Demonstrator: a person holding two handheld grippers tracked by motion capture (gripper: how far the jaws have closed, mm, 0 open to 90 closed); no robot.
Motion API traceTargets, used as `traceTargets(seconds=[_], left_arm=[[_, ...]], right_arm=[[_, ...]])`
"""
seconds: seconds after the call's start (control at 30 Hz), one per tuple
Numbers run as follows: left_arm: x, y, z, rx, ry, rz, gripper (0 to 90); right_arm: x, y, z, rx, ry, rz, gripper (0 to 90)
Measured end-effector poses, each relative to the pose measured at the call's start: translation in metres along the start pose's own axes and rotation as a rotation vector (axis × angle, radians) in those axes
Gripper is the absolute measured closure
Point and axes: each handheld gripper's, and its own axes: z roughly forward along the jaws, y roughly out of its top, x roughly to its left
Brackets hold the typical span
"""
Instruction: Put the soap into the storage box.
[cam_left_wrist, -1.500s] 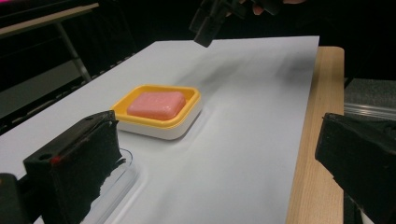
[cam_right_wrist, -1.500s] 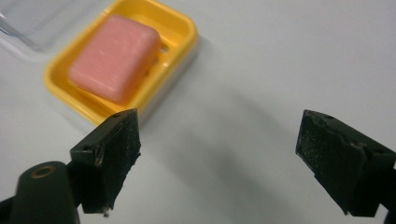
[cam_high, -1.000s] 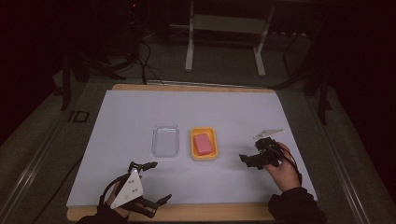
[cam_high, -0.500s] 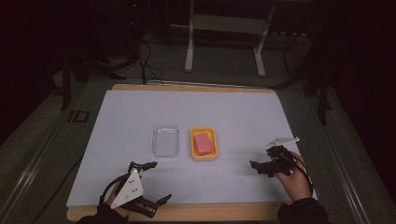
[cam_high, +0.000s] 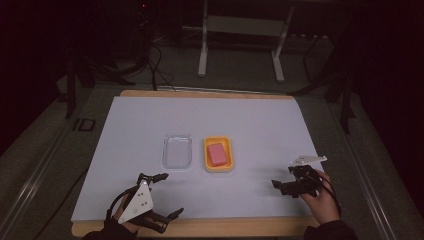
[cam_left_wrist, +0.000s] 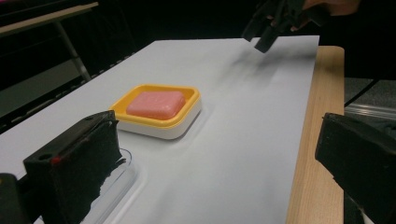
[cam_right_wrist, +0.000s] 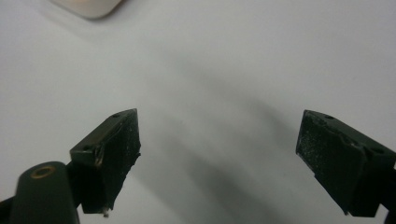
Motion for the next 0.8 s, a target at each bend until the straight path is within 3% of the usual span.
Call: traceTargets(seconds=[0.2, 0.5, 0.8], left_arm=[[0.001, 0.000, -0.001, -0.002, 0.001, -0.004, 0.6], [0.000, 0.001, -0.001, -0.002, -0.007, -0.002, 0.6], [-0.001, 0.001, -0.001, -0.001, -0.007, -0.001, 0.6]], right_arm=[[0.007, -0.011, -0.001, -0.038, 0.013, -0.042, 13.6], [0.012, -0.013, 0.004, -0.063, 0.021, -0.116, 13.5], [0.009, -0.015, 0.009, -0.050, 0.041, -0.091, 13.5]])
